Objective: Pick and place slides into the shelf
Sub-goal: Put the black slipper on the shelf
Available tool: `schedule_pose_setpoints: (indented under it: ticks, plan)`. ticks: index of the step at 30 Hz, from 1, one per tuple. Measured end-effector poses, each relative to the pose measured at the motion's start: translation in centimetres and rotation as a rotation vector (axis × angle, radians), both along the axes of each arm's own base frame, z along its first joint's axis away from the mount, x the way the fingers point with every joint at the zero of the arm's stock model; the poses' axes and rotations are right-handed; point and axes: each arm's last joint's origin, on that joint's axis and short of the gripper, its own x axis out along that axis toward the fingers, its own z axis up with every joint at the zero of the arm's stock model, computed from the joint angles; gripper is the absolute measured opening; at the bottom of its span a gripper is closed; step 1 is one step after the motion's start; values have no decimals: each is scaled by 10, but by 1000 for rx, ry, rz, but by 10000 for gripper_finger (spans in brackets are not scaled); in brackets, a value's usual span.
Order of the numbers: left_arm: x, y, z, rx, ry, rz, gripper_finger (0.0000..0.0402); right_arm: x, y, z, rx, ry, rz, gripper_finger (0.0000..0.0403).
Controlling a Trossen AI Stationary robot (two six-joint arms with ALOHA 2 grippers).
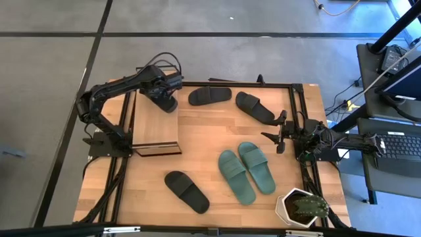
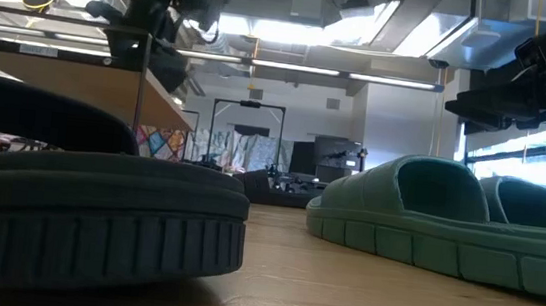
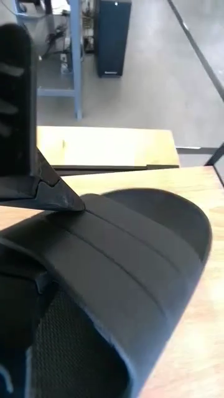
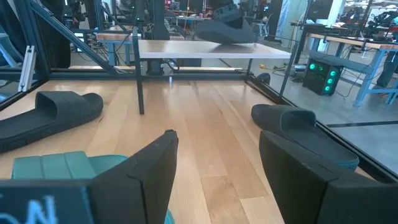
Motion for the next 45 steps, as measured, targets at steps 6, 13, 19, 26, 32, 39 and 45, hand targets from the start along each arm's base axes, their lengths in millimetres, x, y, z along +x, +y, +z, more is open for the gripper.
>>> schedule_pose_setpoints:
  ticks: [6,13,19,26,32,39,45]
  plan:
    - [-3,4,1,-47,-46,50,71,0,0,0,0,0,0,227]
    - [-9,11,1,-57,-69,116,71,0,0,0,-1,0,1,227]
    - [-12,14,1,-71,-38,81,71,0,0,0,0,0,0,227]
    - [-12,14,1,-144,33,-65,71,0,0,0,-2,0,1,227]
    - [-11,15,1,-132,19,-65,71,0,0,0,0,0,1,227]
    - [-11,15,0,-131,17,-65,71,0,0,0,0,0,1,227]
    - [-11,16,0,-132,19,-70,71,0,0,0,0,0,1,227]
